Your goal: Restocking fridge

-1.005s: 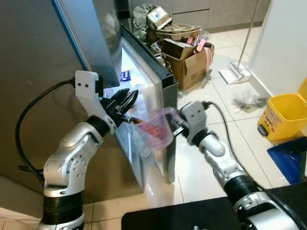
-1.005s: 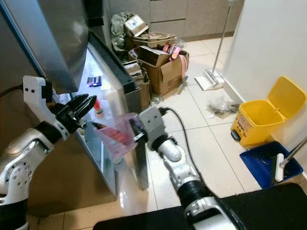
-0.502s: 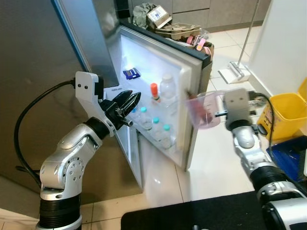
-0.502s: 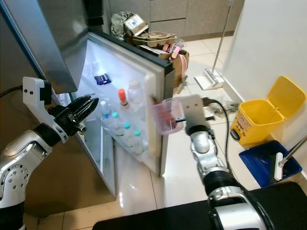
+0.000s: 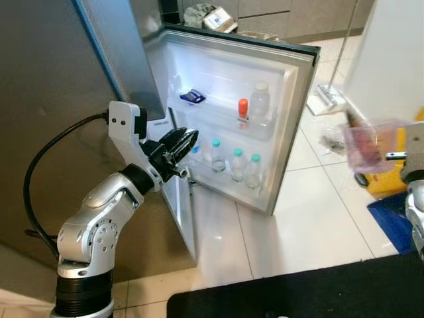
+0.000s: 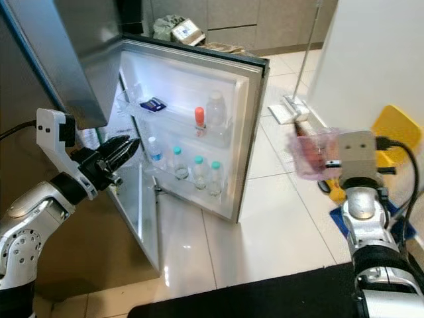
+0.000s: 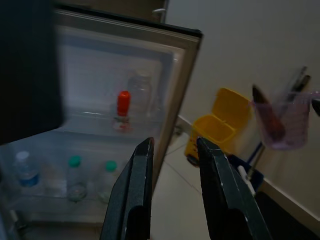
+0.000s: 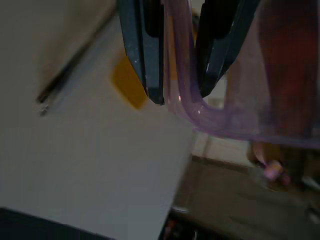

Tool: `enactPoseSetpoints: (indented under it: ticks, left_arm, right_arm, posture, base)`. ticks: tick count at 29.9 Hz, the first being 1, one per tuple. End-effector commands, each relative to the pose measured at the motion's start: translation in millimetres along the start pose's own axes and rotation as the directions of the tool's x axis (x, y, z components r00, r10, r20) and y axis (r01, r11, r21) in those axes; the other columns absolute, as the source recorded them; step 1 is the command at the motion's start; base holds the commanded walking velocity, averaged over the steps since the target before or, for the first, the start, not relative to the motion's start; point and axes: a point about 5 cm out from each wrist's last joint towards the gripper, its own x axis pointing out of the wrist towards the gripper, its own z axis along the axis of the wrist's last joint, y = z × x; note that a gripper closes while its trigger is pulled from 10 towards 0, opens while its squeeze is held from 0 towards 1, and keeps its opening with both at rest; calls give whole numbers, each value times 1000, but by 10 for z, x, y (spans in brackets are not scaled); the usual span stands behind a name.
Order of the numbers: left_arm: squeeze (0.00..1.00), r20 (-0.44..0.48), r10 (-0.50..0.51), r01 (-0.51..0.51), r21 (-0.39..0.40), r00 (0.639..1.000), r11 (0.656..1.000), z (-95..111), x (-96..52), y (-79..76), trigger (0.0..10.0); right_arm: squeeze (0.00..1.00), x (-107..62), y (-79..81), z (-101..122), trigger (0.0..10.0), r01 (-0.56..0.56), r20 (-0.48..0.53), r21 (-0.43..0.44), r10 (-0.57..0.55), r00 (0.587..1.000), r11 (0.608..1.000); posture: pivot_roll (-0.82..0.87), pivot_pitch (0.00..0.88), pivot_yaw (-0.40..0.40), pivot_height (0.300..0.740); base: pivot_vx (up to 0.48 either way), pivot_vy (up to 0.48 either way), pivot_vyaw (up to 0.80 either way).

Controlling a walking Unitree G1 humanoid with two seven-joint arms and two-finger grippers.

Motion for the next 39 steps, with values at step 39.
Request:
enactPoseSetpoints:
  ticks: [39]
  left_arm:
    - [0,-123,182,-169,109,975,979,-693,-22,-303,10000]
  right_arm:
    - [0,-974,1170,682,10000,-308,400,63,259,879,949]
  posture:
    - [-68,154,41,740]
  base:
    - [0,0,0]
